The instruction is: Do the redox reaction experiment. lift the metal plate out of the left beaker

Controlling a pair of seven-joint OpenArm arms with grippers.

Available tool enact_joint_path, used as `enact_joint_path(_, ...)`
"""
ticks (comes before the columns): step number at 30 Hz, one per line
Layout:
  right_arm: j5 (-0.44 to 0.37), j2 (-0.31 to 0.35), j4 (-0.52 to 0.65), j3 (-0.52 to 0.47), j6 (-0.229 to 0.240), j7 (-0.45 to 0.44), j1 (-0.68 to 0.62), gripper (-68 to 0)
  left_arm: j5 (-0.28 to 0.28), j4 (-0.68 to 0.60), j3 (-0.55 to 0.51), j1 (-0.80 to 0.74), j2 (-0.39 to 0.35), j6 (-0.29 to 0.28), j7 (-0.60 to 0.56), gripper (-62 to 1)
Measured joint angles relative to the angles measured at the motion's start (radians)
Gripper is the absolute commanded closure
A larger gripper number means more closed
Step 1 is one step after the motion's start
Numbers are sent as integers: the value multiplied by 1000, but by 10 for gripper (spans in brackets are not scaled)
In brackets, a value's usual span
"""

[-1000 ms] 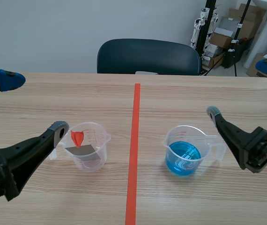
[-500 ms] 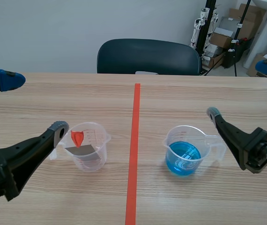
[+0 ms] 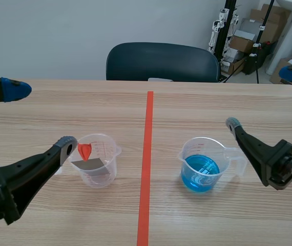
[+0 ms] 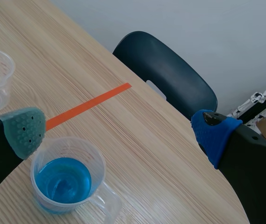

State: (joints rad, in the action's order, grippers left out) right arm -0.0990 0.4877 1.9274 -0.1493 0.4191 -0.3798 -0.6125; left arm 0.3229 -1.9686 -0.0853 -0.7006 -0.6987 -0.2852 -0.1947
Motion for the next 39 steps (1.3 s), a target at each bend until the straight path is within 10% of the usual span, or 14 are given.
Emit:
enact_joint_path(5,24,0,0,0,0,4,0,-679,0,1,0,-1,0,1,117,-623)
enact_joint_path(11,12,23,0,15,11,3,1,-679,71,71,0,-91,0,1,-45,-613)
enact_joint_path(15,13,65,0,97,13,26,40,-679,69,153,0,-187,2,1,-173,-466)
enact_joint_path(33,-13,243,0,484,14,41,336,-679,-232,547,0,-352,263,5,-748,-347)
enact_joint_path(39,-2,272,-7,586,13,41,429,-679,-340,643,0,-345,323,17,-844,-469)
